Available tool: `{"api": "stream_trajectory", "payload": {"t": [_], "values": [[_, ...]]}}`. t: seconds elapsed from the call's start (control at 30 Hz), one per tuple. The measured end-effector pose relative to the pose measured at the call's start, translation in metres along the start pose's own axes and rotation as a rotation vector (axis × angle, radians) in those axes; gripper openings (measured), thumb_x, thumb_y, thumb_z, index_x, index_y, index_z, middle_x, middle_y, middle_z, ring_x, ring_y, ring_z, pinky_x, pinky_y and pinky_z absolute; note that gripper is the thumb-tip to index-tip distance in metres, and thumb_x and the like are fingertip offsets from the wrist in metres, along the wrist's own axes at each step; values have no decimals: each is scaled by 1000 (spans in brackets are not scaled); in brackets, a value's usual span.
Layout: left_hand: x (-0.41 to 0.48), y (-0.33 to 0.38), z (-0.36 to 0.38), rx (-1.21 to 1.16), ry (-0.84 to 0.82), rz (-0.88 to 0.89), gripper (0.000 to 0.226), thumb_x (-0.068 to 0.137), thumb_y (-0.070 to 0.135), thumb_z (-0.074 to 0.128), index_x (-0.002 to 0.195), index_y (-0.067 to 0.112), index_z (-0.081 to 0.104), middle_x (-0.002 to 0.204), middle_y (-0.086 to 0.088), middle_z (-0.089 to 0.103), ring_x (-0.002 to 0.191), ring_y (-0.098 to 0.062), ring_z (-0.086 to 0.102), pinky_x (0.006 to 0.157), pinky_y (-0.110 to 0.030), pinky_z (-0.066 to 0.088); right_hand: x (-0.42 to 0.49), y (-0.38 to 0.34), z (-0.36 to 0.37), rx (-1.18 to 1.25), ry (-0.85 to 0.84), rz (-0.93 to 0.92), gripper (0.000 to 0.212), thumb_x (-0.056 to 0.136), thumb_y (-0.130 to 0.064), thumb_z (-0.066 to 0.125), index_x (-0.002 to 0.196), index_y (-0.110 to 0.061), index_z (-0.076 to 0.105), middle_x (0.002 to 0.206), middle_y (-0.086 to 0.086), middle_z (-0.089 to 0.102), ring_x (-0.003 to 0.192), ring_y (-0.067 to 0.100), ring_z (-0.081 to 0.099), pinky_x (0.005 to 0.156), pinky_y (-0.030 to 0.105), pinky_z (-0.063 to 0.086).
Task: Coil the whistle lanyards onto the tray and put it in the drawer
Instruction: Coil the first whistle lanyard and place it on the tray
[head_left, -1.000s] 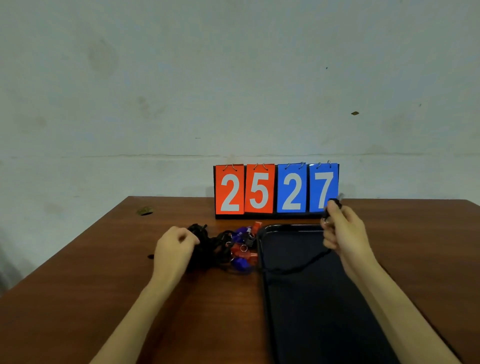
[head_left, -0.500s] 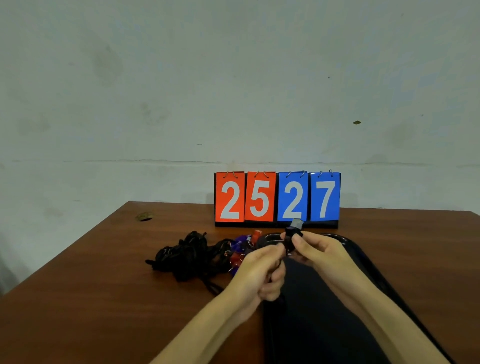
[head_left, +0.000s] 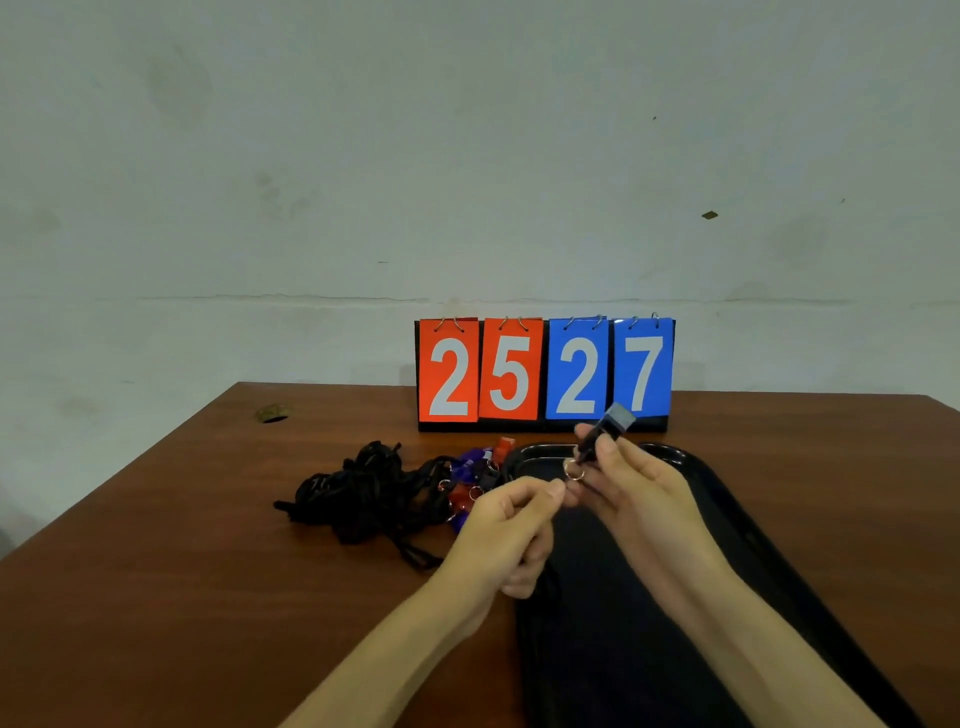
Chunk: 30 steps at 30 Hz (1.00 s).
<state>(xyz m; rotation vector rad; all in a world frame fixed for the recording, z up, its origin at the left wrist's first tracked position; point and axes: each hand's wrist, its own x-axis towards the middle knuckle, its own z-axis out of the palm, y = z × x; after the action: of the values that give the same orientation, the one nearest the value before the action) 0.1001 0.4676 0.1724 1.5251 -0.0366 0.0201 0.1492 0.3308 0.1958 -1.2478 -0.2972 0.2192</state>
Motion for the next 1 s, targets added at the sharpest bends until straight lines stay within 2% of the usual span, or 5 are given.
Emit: {"api": "stream_trajectory", "payload": {"t": [0.2, 0.4, 0.5, 0.63, 1.0], "values": [[6, 12, -52, 88, 53, -39, 28, 77, 17, 70, 103, 9, 64, 48, 2, 43, 37, -9, 28, 38, -19, 23, 23, -24, -30, 444, 126, 34, 29, 97, -28, 41, 109, -8, 58, 73, -1, 49, 51, 6, 46, 44, 18, 44], [18, 4, -96, 122, 600, -55, 18, 89, -2, 50, 97, 5, 64, 54, -2, 49, 40, -9, 37, 37, -19, 30, 24, -28, -56, 90, 202, 3, 31, 99, -32, 39, 105, -9, 58, 66, -3, 44, 41, 3, 27, 36, 16, 23], [18, -2, -93, 575, 724, 21, 18, 89, 6, 52, 96, 18, 64, 89, 1, 61, 76, -10, 56, 68, -26, 51, 18, -27, -51, -68, 236, -59, 27, 97, -31, 41, 100, -10, 58, 69, -1, 47, 46, 4, 34, 41, 16, 30], [11, -6, -66, 860, 550, 286, 23, 84, 7, 59, 101, 22, 63, 109, 15, 53, 102, 3, 48, 93, -17, 39, 8, -18, -31, -151, 96, -84, 21, 92, -26, 49, 106, -16, 62, 87, 2, 67, 87, 15, 65, 77, 29, 49], [3, -13, 5, -230, -65, 4, 24, 91, 27, 52, 97, 4, 56, 59, -6, 52, 59, -20, 57, 64, -33, 50, -7, -1, -9, -327, -89, -53, 22, 85, -18, 62, 107, -15, 62, 91, 2, 74, 91, 12, 68, 84, 28, 47]]}}
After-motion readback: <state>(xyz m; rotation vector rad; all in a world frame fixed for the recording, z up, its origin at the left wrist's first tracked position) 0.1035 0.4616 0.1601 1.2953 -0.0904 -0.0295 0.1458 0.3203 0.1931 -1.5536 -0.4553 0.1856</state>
